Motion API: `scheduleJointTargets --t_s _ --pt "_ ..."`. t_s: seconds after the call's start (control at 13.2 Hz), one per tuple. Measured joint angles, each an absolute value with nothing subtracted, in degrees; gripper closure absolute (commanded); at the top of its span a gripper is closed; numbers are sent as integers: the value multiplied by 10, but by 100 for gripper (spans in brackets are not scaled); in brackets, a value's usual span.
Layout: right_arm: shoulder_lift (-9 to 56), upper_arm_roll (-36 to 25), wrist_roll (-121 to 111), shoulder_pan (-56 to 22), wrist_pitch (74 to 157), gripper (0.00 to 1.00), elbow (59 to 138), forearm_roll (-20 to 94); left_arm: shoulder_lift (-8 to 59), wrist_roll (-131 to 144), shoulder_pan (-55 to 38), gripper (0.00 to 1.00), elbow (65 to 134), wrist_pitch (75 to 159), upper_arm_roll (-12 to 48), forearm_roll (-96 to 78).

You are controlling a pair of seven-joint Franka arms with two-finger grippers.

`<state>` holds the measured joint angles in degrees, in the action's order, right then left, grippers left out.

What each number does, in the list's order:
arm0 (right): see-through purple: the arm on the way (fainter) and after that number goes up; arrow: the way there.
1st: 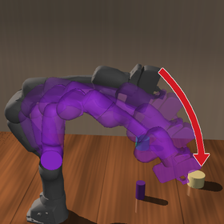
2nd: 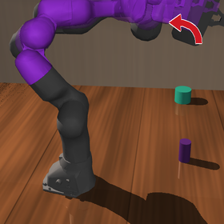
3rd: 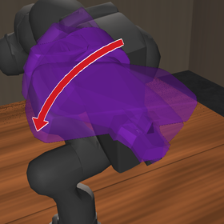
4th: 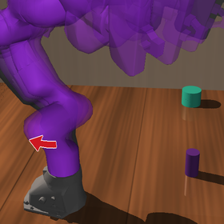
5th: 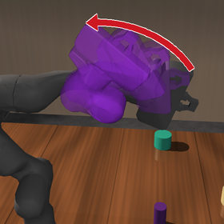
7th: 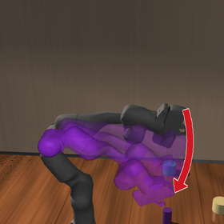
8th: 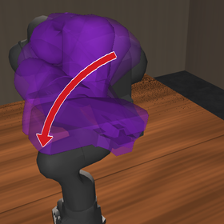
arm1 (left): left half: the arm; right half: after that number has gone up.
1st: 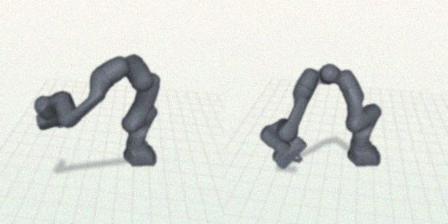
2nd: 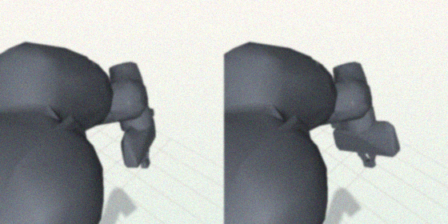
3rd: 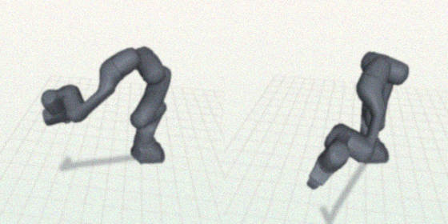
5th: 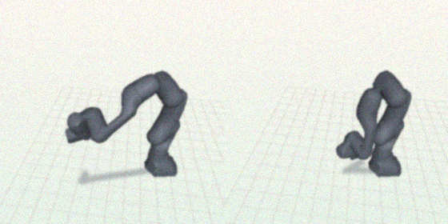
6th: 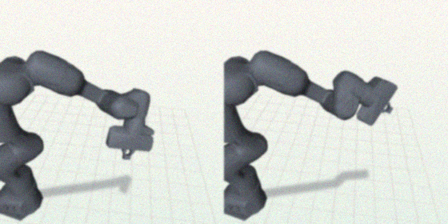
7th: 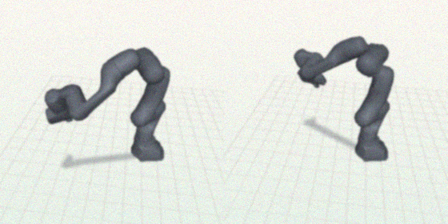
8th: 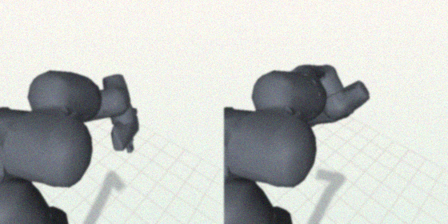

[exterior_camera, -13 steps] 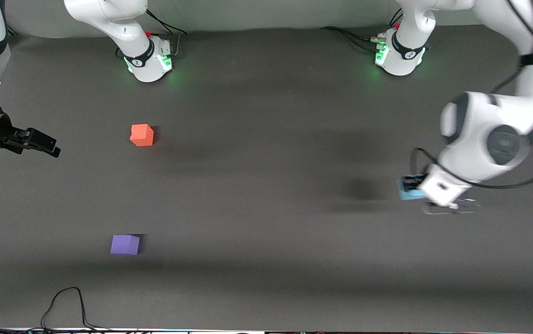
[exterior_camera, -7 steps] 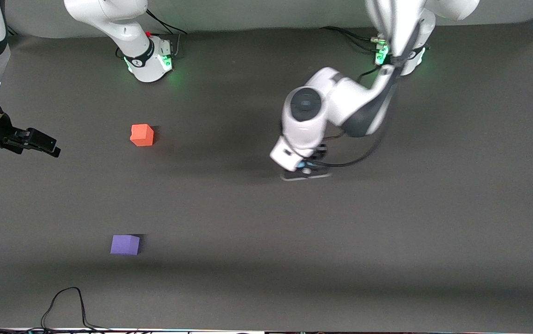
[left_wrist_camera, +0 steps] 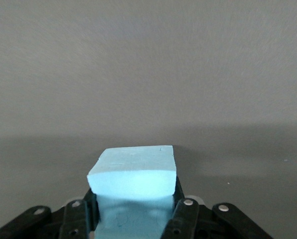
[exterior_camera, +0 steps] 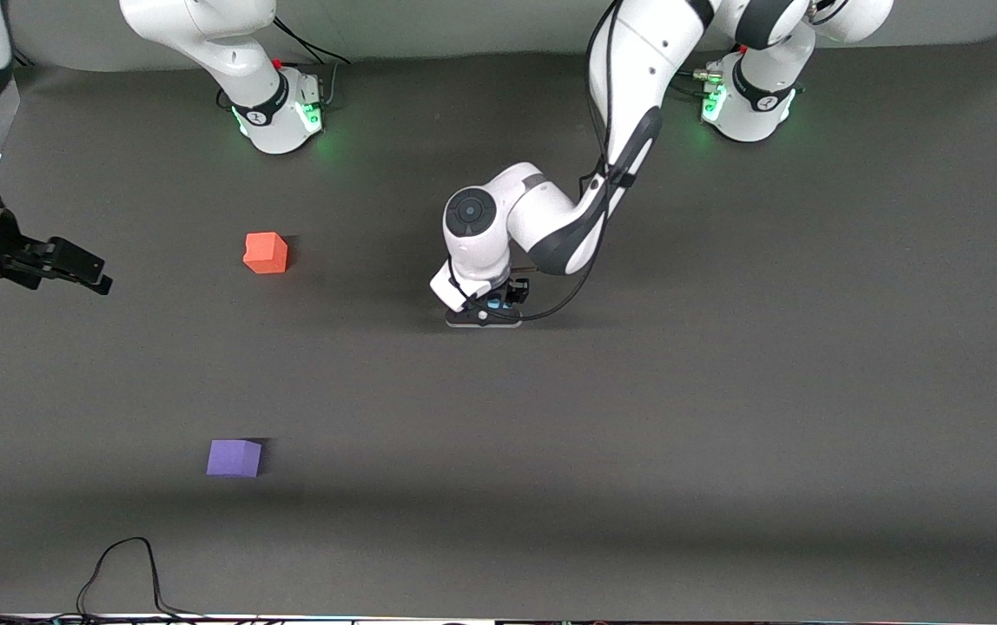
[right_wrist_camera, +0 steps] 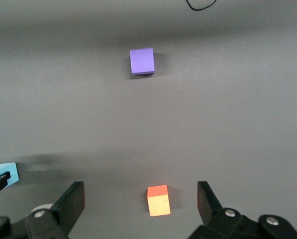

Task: Place blue block between orange and purple blocks
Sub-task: 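Carry the blue block with the left gripper toward the table middle, then set down the blue block while the right gripper reaches toward it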

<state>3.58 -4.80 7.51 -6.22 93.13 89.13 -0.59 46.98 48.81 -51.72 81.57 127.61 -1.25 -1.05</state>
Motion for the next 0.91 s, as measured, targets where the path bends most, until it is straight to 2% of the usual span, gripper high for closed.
scheduleJointTargets --t_s 0.08,0.53,0.68,0.91 --pt "43 -48 75 -69 931 0 892 -10 472 488 -518 0 812 1279 -13 -10" --pt "68 -44 75 -95 913 0 891 7 462 488 -517 0 791 1272 -22 -10" --pt "73 -43 76 -122 914 0 891 31 426 478 -502 0 781 1213 -27 -11" --pt "87 -41 115 -174 932 0 891 41 334 404 -424 0 791 1106 -31 -28"
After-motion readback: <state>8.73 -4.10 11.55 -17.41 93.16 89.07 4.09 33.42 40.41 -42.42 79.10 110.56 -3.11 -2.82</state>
